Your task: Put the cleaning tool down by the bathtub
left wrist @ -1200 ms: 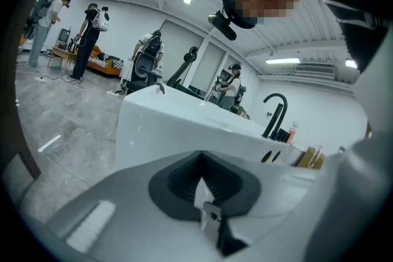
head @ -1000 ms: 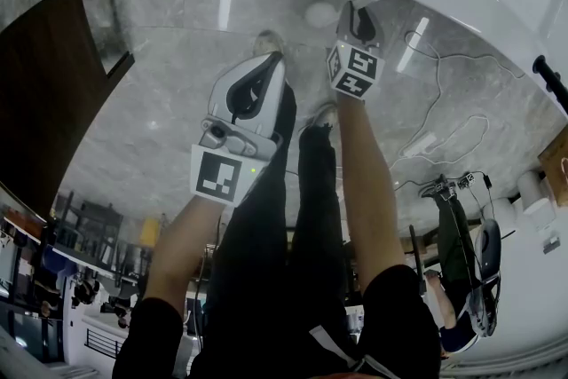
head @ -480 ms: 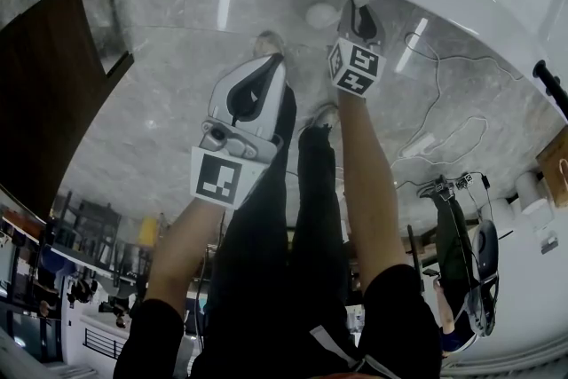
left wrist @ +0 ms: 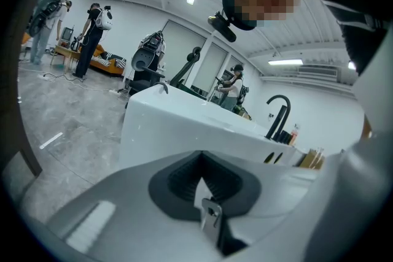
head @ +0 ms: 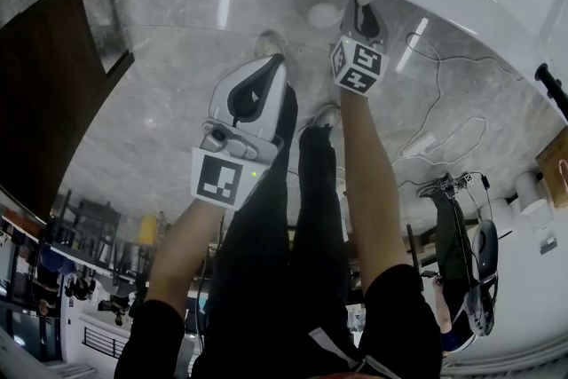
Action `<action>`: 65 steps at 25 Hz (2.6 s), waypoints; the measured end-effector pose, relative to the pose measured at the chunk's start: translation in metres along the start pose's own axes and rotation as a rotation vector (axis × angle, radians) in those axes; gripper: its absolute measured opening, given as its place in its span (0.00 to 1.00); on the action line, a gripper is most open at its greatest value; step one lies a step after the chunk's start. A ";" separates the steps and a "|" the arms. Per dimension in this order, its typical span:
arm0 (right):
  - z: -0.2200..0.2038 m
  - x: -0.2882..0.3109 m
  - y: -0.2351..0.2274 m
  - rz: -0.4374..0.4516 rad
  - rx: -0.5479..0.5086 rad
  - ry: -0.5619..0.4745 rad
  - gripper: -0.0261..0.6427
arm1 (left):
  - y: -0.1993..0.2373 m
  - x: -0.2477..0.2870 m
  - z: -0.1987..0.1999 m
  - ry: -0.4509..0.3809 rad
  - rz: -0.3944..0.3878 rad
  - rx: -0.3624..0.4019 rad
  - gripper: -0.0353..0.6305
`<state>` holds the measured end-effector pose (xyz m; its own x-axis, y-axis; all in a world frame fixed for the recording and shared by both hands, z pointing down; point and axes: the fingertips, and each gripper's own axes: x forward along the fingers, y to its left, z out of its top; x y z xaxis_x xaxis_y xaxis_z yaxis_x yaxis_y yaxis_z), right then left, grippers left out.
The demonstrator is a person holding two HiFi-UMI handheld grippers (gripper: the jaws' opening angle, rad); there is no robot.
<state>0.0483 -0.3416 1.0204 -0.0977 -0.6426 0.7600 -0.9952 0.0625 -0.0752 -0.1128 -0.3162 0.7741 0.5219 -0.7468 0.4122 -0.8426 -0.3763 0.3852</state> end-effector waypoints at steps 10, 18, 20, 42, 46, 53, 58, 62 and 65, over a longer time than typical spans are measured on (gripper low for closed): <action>0.000 0.001 0.000 -0.017 0.013 -0.003 0.17 | 0.004 0.000 0.002 -0.009 -0.003 -0.011 0.06; 0.000 -0.002 0.003 -0.010 0.017 -0.003 0.20 | 0.006 -0.005 0.003 -0.017 0.005 0.004 0.06; -0.002 -0.004 0.004 -0.010 0.014 0.003 0.22 | 0.005 -0.007 0.003 -0.018 0.005 -0.002 0.06; 0.014 -0.066 0.011 -0.012 0.018 -0.005 0.24 | -0.023 -0.037 0.047 -0.089 -0.001 0.003 0.06; 0.017 -0.089 0.013 0.001 0.005 0.005 0.22 | -0.039 -0.044 0.065 -0.123 -0.013 0.007 0.06; 0.038 -0.151 0.020 0.016 0.044 -0.021 0.10 | -0.073 -0.072 0.109 -0.185 -0.011 0.020 0.06; 0.056 -0.198 0.022 0.038 0.061 -0.048 0.04 | -0.103 -0.097 0.134 -0.213 -0.015 0.032 0.06; 0.069 -0.239 0.021 0.057 0.077 -0.065 0.04 | -0.132 -0.117 0.147 -0.231 -0.019 0.037 0.06; 0.078 -0.271 0.018 0.069 0.089 -0.078 0.04 | -0.156 -0.133 0.157 -0.244 -0.024 0.043 0.06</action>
<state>0.0574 -0.2260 0.7630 -0.1618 -0.6971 0.6985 -0.9819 0.0429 -0.1845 -0.0715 -0.2446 0.5298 0.4991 -0.8457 0.1891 -0.8377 -0.4149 0.3552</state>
